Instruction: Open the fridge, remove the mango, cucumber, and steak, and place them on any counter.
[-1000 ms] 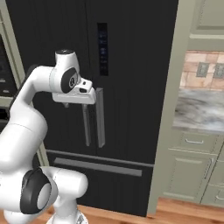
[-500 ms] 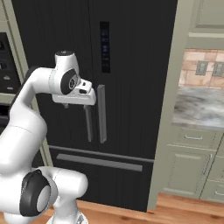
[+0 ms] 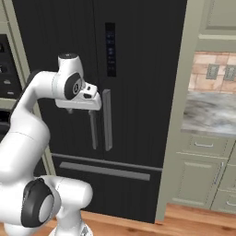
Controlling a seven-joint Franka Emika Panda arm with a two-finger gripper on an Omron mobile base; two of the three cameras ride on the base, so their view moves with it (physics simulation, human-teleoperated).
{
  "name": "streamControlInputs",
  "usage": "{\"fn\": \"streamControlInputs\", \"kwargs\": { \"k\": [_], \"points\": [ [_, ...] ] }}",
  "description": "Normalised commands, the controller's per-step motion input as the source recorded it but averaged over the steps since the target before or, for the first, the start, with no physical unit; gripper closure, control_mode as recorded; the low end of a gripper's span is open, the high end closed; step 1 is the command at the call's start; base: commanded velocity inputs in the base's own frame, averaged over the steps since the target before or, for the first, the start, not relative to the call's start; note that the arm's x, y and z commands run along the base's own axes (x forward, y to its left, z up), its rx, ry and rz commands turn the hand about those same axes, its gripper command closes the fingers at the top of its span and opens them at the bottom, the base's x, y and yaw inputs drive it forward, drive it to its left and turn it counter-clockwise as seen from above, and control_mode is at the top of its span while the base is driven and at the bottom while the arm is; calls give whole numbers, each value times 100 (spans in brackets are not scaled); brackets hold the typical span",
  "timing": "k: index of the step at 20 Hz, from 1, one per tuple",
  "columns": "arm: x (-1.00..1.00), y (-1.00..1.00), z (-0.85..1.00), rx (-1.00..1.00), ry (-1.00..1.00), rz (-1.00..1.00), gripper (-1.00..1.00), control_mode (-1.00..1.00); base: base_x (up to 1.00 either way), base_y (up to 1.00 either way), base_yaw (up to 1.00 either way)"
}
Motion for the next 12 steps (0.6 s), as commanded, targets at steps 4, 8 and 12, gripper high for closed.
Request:
{"fn": "streamControlInputs", "kwargs": {
  "k": [4,8,12],
  "points": [
    [13,0,-19,0,-37,0,-100,-100,0,0,0],
    [42,-7,1,0,-11,-8,-100,-100,0,0,0],
    [44,-31,0,0,8,-3,-100,-100,0,0,0]
  ]
}}
